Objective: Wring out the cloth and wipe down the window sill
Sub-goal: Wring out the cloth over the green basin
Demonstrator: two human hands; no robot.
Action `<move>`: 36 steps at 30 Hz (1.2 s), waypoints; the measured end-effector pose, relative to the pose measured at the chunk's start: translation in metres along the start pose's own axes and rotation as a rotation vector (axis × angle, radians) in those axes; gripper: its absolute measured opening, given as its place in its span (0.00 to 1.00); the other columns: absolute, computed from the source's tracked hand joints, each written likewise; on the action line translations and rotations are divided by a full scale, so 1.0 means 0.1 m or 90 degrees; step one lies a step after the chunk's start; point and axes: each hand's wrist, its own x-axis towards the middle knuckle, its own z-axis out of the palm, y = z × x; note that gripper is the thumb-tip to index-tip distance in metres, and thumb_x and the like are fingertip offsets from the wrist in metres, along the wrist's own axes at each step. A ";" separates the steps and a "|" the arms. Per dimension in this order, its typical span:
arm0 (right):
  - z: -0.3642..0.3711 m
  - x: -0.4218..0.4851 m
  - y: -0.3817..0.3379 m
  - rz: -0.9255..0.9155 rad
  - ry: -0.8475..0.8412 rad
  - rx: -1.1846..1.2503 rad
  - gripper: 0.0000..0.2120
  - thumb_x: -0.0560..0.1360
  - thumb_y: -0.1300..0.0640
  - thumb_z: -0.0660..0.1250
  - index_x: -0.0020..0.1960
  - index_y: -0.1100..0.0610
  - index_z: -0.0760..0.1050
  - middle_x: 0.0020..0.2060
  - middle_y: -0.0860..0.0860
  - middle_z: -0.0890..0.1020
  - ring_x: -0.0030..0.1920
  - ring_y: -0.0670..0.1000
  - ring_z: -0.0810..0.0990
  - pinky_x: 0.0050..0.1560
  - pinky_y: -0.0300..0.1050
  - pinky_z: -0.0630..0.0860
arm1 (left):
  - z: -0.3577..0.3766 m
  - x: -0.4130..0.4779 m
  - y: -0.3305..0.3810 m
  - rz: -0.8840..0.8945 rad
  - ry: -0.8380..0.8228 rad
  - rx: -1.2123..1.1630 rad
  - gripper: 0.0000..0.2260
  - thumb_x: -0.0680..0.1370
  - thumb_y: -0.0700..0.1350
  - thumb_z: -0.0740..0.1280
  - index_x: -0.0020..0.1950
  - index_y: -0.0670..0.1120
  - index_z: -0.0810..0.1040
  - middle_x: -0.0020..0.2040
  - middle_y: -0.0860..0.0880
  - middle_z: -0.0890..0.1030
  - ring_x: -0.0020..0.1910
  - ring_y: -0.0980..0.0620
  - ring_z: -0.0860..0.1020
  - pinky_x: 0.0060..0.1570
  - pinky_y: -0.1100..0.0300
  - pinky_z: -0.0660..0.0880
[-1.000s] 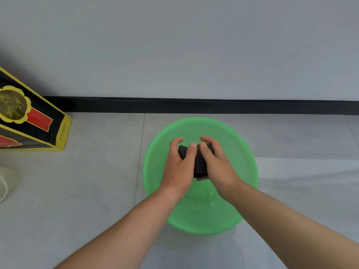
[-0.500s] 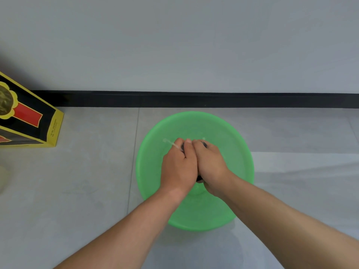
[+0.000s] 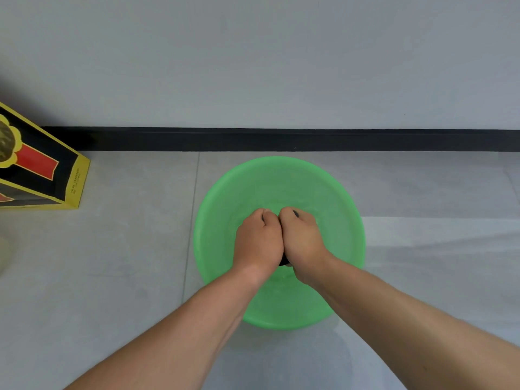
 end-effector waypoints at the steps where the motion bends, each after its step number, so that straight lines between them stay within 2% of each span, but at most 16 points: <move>1: -0.01 0.00 0.02 -0.006 0.002 -0.012 0.11 0.73 0.64 0.55 0.33 0.58 0.63 0.25 0.51 0.60 0.26 0.50 0.59 0.25 0.38 0.62 | 0.01 -0.01 -0.01 -0.012 -0.005 -0.006 0.15 0.80 0.42 0.55 0.32 0.44 0.65 0.31 0.49 0.70 0.33 0.47 0.68 0.35 0.53 0.64; 6: 0.00 0.05 0.08 -0.033 0.009 -0.024 0.14 0.73 0.64 0.56 0.30 0.55 0.60 0.25 0.51 0.60 0.28 0.50 0.58 0.29 0.42 0.60 | 0.03 0.00 -0.05 -0.030 0.016 -0.027 0.15 0.79 0.41 0.56 0.31 0.44 0.66 0.30 0.49 0.71 0.32 0.48 0.68 0.33 0.54 0.64; 9: 0.05 0.10 0.15 -0.035 0.003 -0.084 0.16 0.73 0.59 0.58 0.28 0.53 0.60 0.24 0.49 0.63 0.28 0.51 0.62 0.32 0.47 0.64 | 0.05 0.02 -0.14 -0.058 0.039 -0.029 0.15 0.80 0.44 0.56 0.34 0.43 0.70 0.33 0.47 0.75 0.35 0.46 0.72 0.37 0.51 0.69; 12: 0.02 0.16 0.20 -0.092 -0.005 -0.230 0.15 0.78 0.53 0.61 0.34 0.56 0.68 0.29 0.49 0.72 0.33 0.51 0.70 0.37 0.46 0.68 | 0.03 0.06 -0.29 -0.111 0.016 -0.062 0.14 0.81 0.51 0.59 0.44 0.43 0.73 0.41 0.46 0.79 0.42 0.45 0.78 0.46 0.49 0.75; 15: -0.13 0.22 0.22 -0.073 -0.007 -0.231 0.13 0.79 0.49 0.64 0.45 0.58 0.77 0.39 0.52 0.80 0.41 0.50 0.77 0.44 0.44 0.72 | -0.10 0.10 -0.40 -0.174 -0.033 -0.128 0.15 0.77 0.59 0.66 0.52 0.47 0.72 0.48 0.48 0.80 0.47 0.47 0.80 0.48 0.49 0.79; 17: -0.24 0.21 0.22 -0.035 0.012 -0.201 0.10 0.78 0.50 0.67 0.49 0.56 0.80 0.44 0.52 0.83 0.46 0.51 0.80 0.49 0.44 0.75 | -0.22 0.10 -0.45 -0.206 -0.079 -0.139 0.18 0.76 0.58 0.70 0.56 0.46 0.75 0.50 0.47 0.82 0.47 0.49 0.82 0.40 0.55 0.79; 19: -0.31 0.16 0.21 -0.070 0.009 -0.199 0.07 0.78 0.51 0.68 0.51 0.54 0.80 0.47 0.50 0.83 0.49 0.50 0.81 0.49 0.41 0.76 | -0.31 0.09 -0.48 -0.224 -0.152 -0.156 0.17 0.76 0.55 0.71 0.58 0.44 0.78 0.51 0.45 0.84 0.47 0.50 0.82 0.37 0.58 0.77; 22: -0.35 0.08 0.20 -0.108 -0.047 -0.260 0.12 0.76 0.52 0.70 0.58 0.53 0.77 0.50 0.49 0.81 0.50 0.49 0.80 0.51 0.41 0.75 | -0.41 0.12 -0.42 -0.215 -0.184 -0.166 0.13 0.77 0.48 0.72 0.58 0.45 0.76 0.53 0.45 0.82 0.48 0.49 0.82 0.38 0.59 0.78; 24: -0.38 0.08 0.24 -0.146 -0.017 -0.291 0.13 0.75 0.56 0.72 0.58 0.54 0.77 0.50 0.49 0.82 0.50 0.48 0.80 0.53 0.42 0.75 | -0.44 0.15 -0.37 -0.194 -0.167 -0.154 0.12 0.76 0.46 0.73 0.55 0.45 0.76 0.53 0.43 0.82 0.49 0.46 0.83 0.44 0.53 0.81; 26: -0.37 0.02 0.22 -0.127 -0.004 -0.254 0.11 0.74 0.60 0.72 0.56 0.55 0.79 0.48 0.50 0.84 0.49 0.50 0.81 0.52 0.42 0.76 | -0.48 0.10 -0.30 -0.166 -0.136 -0.112 0.10 0.74 0.45 0.75 0.51 0.46 0.76 0.52 0.41 0.83 0.50 0.44 0.83 0.52 0.47 0.81; 28: -0.33 -0.09 0.15 -0.069 -0.013 -0.197 0.11 0.74 0.63 0.72 0.56 0.57 0.80 0.48 0.53 0.84 0.49 0.52 0.82 0.49 0.41 0.77 | -0.55 -0.03 -0.23 -0.197 -0.107 -0.141 0.10 0.74 0.45 0.75 0.51 0.46 0.76 0.52 0.41 0.84 0.50 0.44 0.83 0.55 0.45 0.80; 31: -0.33 -0.36 -0.18 -0.034 -0.020 -0.103 0.12 0.74 0.64 0.73 0.56 0.57 0.79 0.48 0.53 0.85 0.48 0.51 0.83 0.47 0.37 0.78 | -0.77 -0.29 0.09 -0.215 -0.081 -0.219 0.09 0.76 0.47 0.73 0.52 0.46 0.77 0.49 0.44 0.84 0.48 0.47 0.83 0.55 0.47 0.80; 34: -0.46 -0.82 -0.70 -0.030 -0.021 -0.035 0.12 0.74 0.64 0.72 0.57 0.57 0.79 0.48 0.52 0.85 0.48 0.49 0.83 0.44 0.34 0.78 | -1.06 -0.60 0.65 -0.143 -0.067 -0.192 0.08 0.77 0.50 0.71 0.53 0.48 0.78 0.50 0.46 0.85 0.50 0.48 0.83 0.55 0.49 0.79; 36: -0.57 -1.19 -1.11 -0.026 -0.021 0.013 0.11 0.74 0.64 0.72 0.56 0.56 0.79 0.48 0.52 0.85 0.48 0.49 0.83 0.46 0.36 0.79 | -1.26 -0.83 1.12 -0.082 -0.058 -0.151 0.07 0.77 0.50 0.71 0.51 0.49 0.77 0.49 0.47 0.84 0.50 0.48 0.83 0.54 0.49 0.78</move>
